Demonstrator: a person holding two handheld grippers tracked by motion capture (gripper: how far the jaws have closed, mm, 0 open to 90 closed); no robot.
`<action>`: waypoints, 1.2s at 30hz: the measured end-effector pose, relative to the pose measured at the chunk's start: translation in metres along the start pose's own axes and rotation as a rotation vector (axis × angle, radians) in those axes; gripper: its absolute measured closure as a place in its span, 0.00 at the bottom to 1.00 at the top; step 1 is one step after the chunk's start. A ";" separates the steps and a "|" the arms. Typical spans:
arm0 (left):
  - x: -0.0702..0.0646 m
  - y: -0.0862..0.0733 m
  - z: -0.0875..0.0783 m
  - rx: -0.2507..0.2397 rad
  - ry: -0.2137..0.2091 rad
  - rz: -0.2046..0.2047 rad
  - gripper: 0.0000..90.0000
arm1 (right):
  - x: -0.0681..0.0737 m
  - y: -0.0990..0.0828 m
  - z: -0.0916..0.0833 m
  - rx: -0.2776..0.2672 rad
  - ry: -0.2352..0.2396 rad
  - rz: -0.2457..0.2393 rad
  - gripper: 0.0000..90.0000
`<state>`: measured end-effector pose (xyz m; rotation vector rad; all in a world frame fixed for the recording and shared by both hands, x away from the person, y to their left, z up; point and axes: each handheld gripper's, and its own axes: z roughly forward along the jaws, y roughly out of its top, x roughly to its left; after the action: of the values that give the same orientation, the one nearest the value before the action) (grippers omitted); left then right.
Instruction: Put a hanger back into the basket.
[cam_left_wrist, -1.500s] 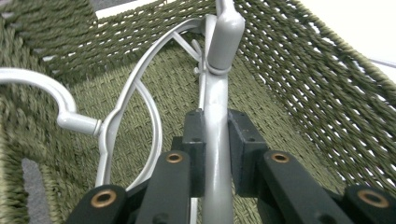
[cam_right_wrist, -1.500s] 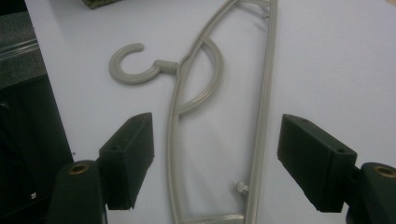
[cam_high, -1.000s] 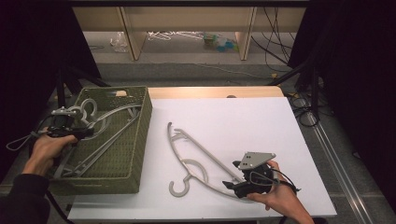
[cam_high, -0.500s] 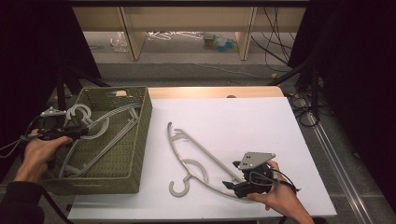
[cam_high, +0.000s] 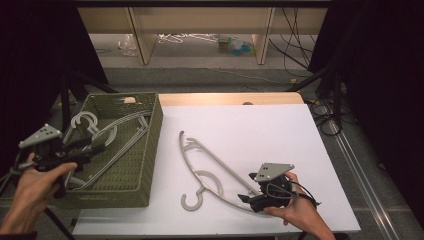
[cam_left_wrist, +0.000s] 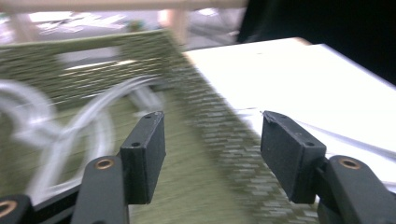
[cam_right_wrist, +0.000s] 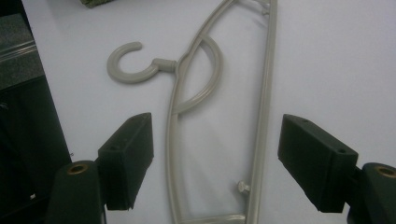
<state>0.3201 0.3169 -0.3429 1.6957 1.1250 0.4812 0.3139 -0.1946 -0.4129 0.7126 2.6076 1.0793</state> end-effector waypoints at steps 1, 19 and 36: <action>-0.008 -0.001 0.000 0.008 -0.019 0.020 0.40 | 0.000 0.000 0.000 -0.003 -0.007 -0.003 0.31; -0.113 -0.064 0.058 -0.012 -0.240 0.111 0.25 | 0.001 -0.004 0.008 0.007 0.010 0.019 0.30; -0.129 -0.089 0.070 0.008 -0.289 0.200 0.18 | 0.017 -0.008 0.038 0.064 0.030 -0.017 0.30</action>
<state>0.2690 0.1761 -0.4267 1.8262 0.7551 0.3405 0.3116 -0.1677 -0.4459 0.6925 2.6796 1.0130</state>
